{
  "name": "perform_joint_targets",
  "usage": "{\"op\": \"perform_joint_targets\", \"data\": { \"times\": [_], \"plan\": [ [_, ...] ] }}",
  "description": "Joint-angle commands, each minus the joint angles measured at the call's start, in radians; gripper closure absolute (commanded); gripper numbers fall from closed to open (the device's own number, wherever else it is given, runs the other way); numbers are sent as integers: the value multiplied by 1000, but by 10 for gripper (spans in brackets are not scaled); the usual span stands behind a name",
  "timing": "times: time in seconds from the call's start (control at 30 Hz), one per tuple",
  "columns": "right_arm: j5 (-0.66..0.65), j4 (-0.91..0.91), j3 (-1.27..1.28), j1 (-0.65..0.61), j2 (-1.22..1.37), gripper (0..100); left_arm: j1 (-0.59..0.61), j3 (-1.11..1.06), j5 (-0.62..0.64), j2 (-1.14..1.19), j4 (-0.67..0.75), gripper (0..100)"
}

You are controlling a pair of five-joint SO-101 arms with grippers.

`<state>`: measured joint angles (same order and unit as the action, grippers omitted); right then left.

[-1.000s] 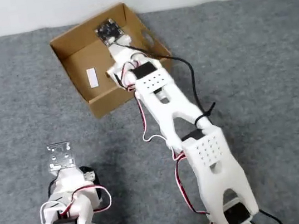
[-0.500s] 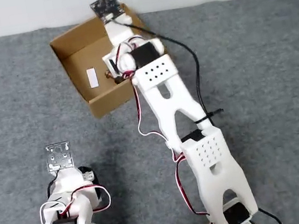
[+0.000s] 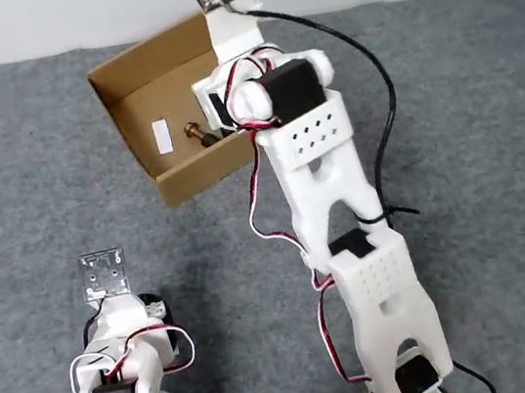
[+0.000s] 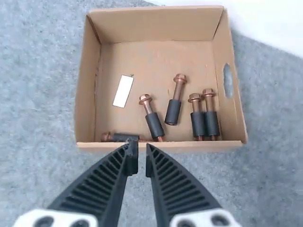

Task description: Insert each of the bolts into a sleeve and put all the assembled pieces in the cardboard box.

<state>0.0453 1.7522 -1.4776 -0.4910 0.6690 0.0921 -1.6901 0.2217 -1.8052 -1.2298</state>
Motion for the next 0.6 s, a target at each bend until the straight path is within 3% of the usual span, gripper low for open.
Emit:
{"op": "perform_joint_targets", "data": {
  "times": [0.0,0.23,0.57],
  "plan": [
    [60,50,163,-2,-199,991,5,7,2,-8,-11,995],
    [180,47,844,41,-628,991,6,7,8,-11,-5,995],
    [201,-27,1688,266,-1254,991,6,7,6,-9,-12,995]
  ]
}}
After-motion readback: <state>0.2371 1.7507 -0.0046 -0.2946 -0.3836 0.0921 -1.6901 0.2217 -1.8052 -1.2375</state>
